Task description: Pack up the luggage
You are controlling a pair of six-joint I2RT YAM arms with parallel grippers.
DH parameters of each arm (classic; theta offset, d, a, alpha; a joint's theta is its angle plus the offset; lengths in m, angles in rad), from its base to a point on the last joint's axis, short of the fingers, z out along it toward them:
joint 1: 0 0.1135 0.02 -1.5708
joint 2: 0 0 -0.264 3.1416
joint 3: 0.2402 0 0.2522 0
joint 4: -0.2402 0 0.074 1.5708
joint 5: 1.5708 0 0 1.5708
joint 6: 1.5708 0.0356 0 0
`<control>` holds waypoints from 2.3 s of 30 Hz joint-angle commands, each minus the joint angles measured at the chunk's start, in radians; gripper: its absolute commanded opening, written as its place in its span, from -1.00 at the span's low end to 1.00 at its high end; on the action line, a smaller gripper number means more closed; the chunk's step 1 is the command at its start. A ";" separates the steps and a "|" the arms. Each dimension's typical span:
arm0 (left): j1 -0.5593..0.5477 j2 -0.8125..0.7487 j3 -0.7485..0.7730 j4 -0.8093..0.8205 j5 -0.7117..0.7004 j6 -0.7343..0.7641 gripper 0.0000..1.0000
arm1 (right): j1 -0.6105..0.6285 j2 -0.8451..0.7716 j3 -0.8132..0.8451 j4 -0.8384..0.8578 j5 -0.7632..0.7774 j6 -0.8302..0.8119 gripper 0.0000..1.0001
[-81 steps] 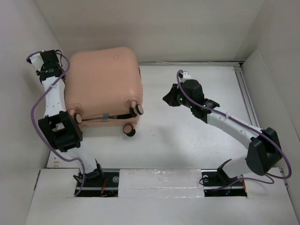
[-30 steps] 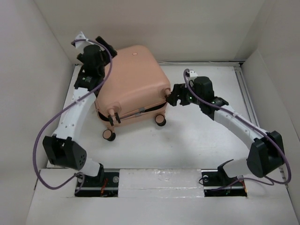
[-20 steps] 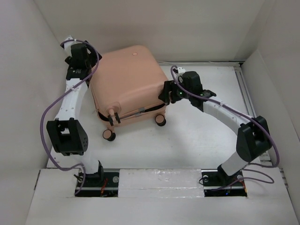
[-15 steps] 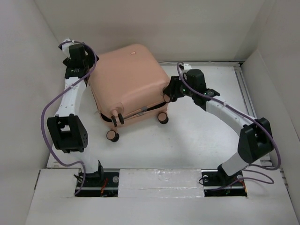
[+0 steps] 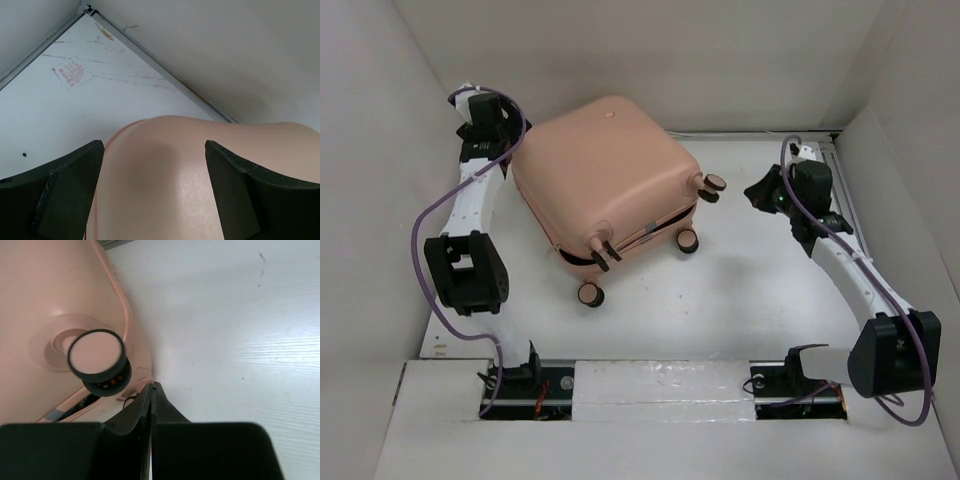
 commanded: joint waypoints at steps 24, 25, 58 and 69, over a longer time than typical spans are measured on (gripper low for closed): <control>0.083 0.528 0.435 -0.051 0.494 0.047 0.28 | 0.219 0.168 -0.157 0.348 -0.001 0.195 -1.00; 0.083 0.528 0.418 -0.039 0.506 0.047 0.26 | 0.234 0.168 -0.146 0.367 0.012 0.195 -1.00; -0.477 -1.015 -1.288 0.269 0.240 -0.341 0.19 | 0.468 0.763 0.920 -0.118 -0.170 -0.047 -0.84; -0.477 -1.021 -1.061 0.404 0.159 -0.211 0.63 | 0.305 0.375 0.732 -0.138 -0.179 -0.077 0.09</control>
